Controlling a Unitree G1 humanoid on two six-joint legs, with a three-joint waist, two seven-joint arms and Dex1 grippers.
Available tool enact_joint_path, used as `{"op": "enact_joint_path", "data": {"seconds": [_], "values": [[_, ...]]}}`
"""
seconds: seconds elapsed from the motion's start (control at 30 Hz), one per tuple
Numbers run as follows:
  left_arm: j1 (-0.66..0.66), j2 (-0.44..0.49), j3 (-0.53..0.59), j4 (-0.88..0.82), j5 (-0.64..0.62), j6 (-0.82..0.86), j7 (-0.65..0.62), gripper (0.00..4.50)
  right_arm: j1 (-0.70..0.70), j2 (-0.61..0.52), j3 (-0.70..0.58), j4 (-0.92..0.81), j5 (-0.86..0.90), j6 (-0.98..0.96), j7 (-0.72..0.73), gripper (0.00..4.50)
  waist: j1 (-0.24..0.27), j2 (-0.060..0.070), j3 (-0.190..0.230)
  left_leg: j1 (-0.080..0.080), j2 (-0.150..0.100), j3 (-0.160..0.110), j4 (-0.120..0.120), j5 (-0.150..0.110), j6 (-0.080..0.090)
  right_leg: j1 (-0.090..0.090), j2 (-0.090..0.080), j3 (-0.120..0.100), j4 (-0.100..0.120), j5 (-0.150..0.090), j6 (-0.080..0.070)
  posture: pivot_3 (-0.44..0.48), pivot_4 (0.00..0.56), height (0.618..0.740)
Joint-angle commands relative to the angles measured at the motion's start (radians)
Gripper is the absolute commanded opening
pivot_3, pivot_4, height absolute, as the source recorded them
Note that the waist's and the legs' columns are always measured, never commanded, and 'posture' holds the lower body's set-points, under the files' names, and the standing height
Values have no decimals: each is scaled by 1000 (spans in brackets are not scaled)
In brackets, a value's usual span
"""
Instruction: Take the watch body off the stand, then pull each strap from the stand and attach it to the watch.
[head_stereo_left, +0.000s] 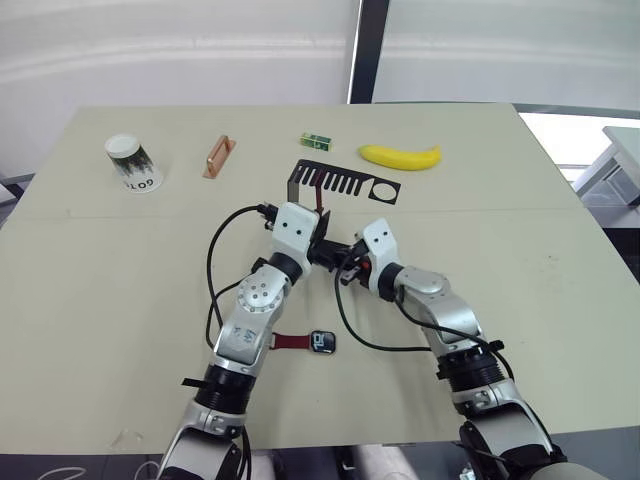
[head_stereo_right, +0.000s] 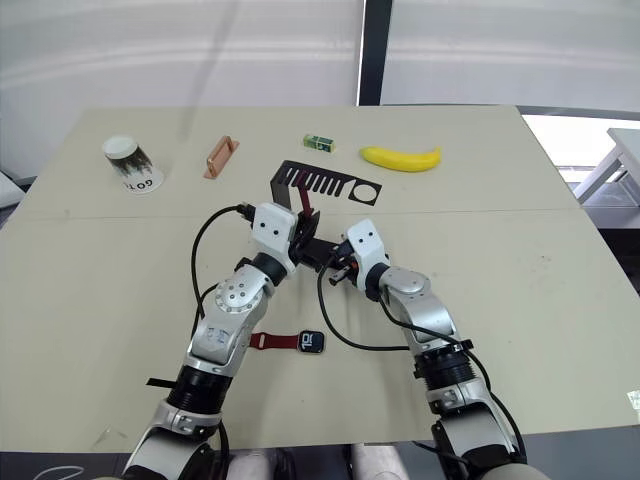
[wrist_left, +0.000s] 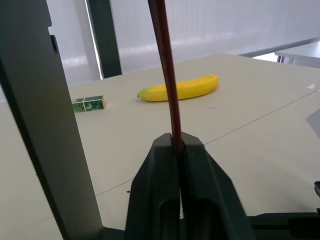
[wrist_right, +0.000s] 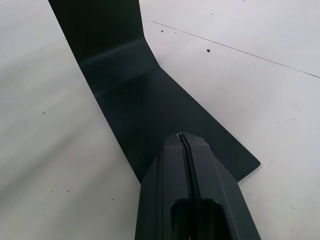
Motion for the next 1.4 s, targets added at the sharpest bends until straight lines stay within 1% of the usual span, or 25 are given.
{"op": "enact_joint_path", "data": {"seconds": [0.03,0.23,0.4,0.6,0.73,0.9,1.03,1.1,1.17,1.23,1.3,1.37,1.4], "values": [[-24,-9,19,-7,9,-29,11,46,22,-11,9,15,-14,25,-1,0,0,0,0,0,0,0,0,0,0,0,0,0,0,0,0,0,150,740],[-29,-13,29,-30,4,-58,1,46,32,-16,9,1,-13,31,0,0,2,0,0,0,0,0,0,0,0,0,0,0,0,0,0,0,150,740],[-26,-10,17,-75,-15,-76,-42,46,34,-18,12,-1,-13,31,2,0,2,0,0,0,0,0,0,0,0,0,0,0,0,0,0,0,150,740],[-7,-7,21,-112,-8,-61,-44,46,40,-21,13,-5,-14,31,3,0,2,0,0,0,0,0,0,0,0,0,0,0,0,0,0,0,150,740],[44,17,24,-192,-20,-33,-69,46,48,-25,17,-14,-14,34,6,0,1,0,0,0,0,0,-1,0,0,0,0,0,-1,0,0,0,150,740],[154,90,52,-348,-58,20,-130,46,41,-26,13,-5,-12,32,4,0,-1,0,0,1,0,0,-2,0,0,0,0,0,-1,0,0,0,150,740],[214,138,73,-402,-89,32,-175,46,37,-26,9,12,-13,24,3,0,-1,0,0,1,0,0,-2,0,0,0,0,0,-1,0,0,0,150,740],[238,167,84,-425,-135,54,-223,46,36,-28,7,11,-13,22,4,0,-1,0,0,1,0,0,-2,0,0,1,0,0,-2,0,0,0,150,740],[259,204,94,-462,-207,98,-296,46,34,-32,-1,-2,-9,8,5,0,-1,0,0,1,0,0,-3,0,0,1,0,0,-2,0,0,0,150,740],[280,277,108,-517,-335,178,-419,46,45,-50,-13,-63,12,-4,32,0,-2,0,0,1,0,0,-4,0,0,1,0,0,-3,0,0,0,150,740],[285,354,123,-553,-449,249,-528,46,74,-95,-15,-161,33,-13,82,0,0,1,1,0,0,0,-4,0,0,0,0,0,-3,0,0,0,150,740],[271,421,136,-557,-534,303,-613,46,136,-185,-8,-316,58,-40,175,0,5,2,1,-2,0,-2,-4,0,0,0,-1,-1,-6,0,0,0,150,740],[260,450,141,-552,-575,322,-656,46,173,-227,-28,-401,94,-23,212,0,6,2,2,-3,0,-2,-4,0,0,0,-1,-1,-6,0,0,0,150,740]]}}
